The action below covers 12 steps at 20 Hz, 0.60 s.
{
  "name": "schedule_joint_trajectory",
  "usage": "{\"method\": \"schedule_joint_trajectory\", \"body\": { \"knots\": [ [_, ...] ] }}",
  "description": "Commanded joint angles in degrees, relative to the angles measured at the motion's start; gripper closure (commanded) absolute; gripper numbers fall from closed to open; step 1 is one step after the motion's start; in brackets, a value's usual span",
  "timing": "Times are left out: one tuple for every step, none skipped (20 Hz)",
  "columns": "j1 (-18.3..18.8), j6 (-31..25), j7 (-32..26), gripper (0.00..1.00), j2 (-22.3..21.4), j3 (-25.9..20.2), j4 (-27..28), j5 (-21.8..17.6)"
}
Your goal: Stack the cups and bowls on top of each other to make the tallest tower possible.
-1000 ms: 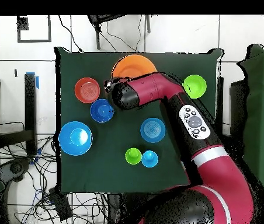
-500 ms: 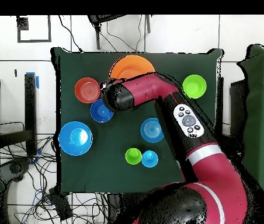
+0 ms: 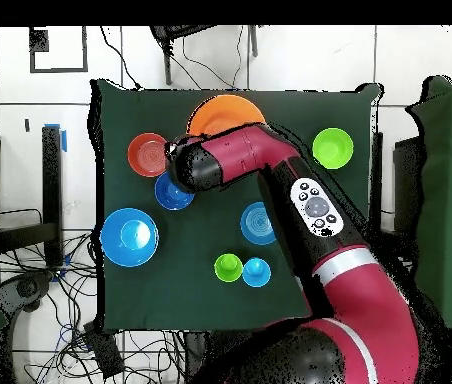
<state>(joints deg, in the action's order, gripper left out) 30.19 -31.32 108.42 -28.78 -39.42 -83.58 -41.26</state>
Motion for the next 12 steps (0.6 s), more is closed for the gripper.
{"method": "schedule_joint_trajectory", "body": {
  "knots": [
    [-0.69, -12.83, -5.2, 0.0, -14.85, 1.77, -7.36, 5.06],
    [-1.21, -14.99, -5.71, 0.0, -16.22, 1.95, -7.21, 5.82],
    [-1.32, -15.82, -6.24, 0.0, -16.65, 1.97, -7.05, 6.01],
    [-1.86, -17.64, -6.81, 0.0, -17.49, 2.14, -6.65, 6.35],
    [-2.01, -18.33, -7.29, 0.0, -17.63, 2.26, -6.44, 6.25],
    [-2.47, -19.84, -8.14, 0.0, -18.16, 2.23, -5.95, 6.16],
    [-2.51, -20.4, -8.63, 0.0, -18.16, 2.23, -5.7, 5.91],
    [-2.5, -21.29, -9.0, 0.0, -18.6, 2.08, -5.54, 6.05],
    [-2.49, -22.19, -9.36, 0.0, -19.04, 1.92, -5.37, 6.19],
    [-2.31, -23.37, -8.42, 0.0, -20.14, 1.88, -5.35, 7.22],
    [-2.13, -24.48, -8.0, 0.0, -21.09, 1.67, -5.48, 8.12],
    [-1.78, -27.1, -7.87, 0.0, -22.21, 1.09, -5.19, 10.1]
  ]
}}
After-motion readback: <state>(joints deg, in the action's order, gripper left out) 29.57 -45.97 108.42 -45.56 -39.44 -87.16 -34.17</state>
